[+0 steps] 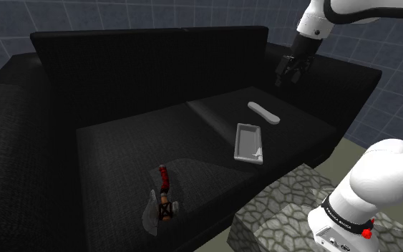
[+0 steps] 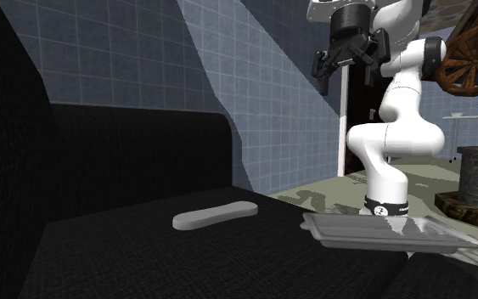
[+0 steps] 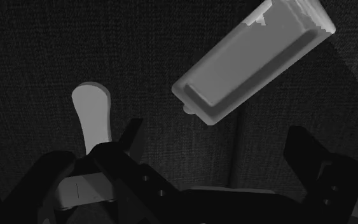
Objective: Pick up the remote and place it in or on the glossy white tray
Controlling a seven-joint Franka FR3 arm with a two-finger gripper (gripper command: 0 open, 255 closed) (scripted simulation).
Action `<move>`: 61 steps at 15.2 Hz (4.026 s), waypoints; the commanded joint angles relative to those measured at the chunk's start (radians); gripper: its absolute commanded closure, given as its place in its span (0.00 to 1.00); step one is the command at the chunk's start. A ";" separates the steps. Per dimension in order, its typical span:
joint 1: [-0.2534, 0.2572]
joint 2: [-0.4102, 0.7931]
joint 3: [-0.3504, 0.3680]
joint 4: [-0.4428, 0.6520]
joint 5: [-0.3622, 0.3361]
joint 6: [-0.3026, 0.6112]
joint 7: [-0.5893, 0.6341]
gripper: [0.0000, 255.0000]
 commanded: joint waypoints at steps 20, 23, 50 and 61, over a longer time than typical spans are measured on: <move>-0.057 0.550 -0.218 0.047 -0.041 0.446 -0.245 0.00; -0.064 0.660 -0.245 0.095 -0.017 0.497 -0.293 0.00; -0.094 0.917 -0.267 0.170 0.075 0.653 -0.398 1.00; -0.089 0.861 -0.272 0.204 0.048 0.566 -0.379 1.00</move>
